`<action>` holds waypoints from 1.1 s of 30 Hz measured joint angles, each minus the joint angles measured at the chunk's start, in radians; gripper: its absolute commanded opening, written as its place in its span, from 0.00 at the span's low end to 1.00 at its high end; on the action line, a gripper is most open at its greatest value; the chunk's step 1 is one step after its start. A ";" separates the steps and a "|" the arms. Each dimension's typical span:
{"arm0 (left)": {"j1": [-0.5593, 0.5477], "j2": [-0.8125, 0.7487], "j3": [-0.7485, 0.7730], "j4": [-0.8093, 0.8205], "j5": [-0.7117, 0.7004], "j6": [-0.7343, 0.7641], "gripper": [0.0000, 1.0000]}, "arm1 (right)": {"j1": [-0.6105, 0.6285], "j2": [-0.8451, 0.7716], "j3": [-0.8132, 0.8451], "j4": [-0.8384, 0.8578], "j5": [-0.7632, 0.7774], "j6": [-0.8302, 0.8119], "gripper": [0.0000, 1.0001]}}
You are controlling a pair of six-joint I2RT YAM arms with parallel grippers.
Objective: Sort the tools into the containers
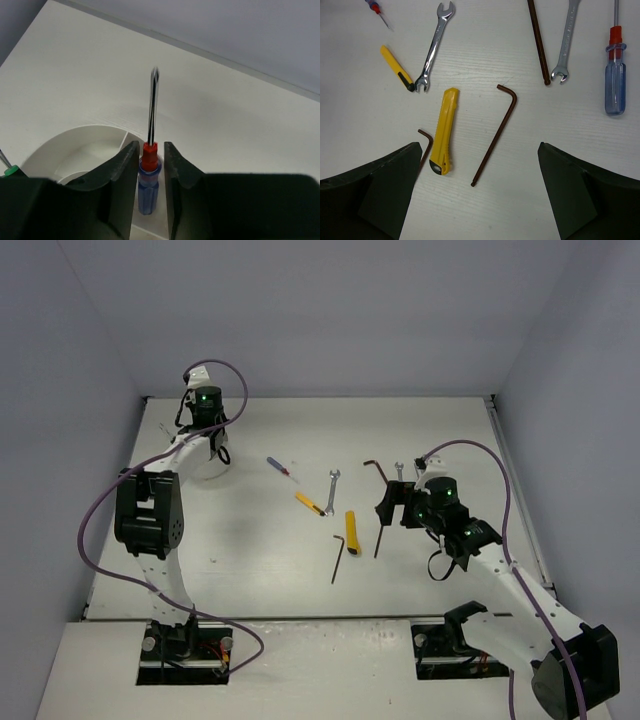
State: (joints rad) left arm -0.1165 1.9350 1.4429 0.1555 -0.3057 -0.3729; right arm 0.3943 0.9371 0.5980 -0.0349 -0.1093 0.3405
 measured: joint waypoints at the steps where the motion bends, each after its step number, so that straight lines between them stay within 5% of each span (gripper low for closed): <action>1: 0.000 0.000 0.000 0.001 0.002 0.000 0.37 | 0.000 -0.001 0.000 0.000 0.000 0.000 1.00; 16: -0.004 -0.017 -0.017 0.006 0.059 0.050 0.51 | 0.000 -0.018 0.000 0.000 0.000 0.000 1.00; 21: -0.028 -0.062 0.003 -0.056 0.205 0.243 0.57 | 0.000 -0.018 0.000 0.000 0.000 0.000 1.00; 33: -0.211 0.088 0.321 -0.573 0.503 0.825 0.57 | 0.000 -0.018 0.000 0.000 -0.001 0.000 1.00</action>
State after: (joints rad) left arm -0.3275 2.0227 1.7643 -0.4172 0.1968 0.4520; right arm 0.3943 0.9188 0.5976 -0.0349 -0.1101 0.3408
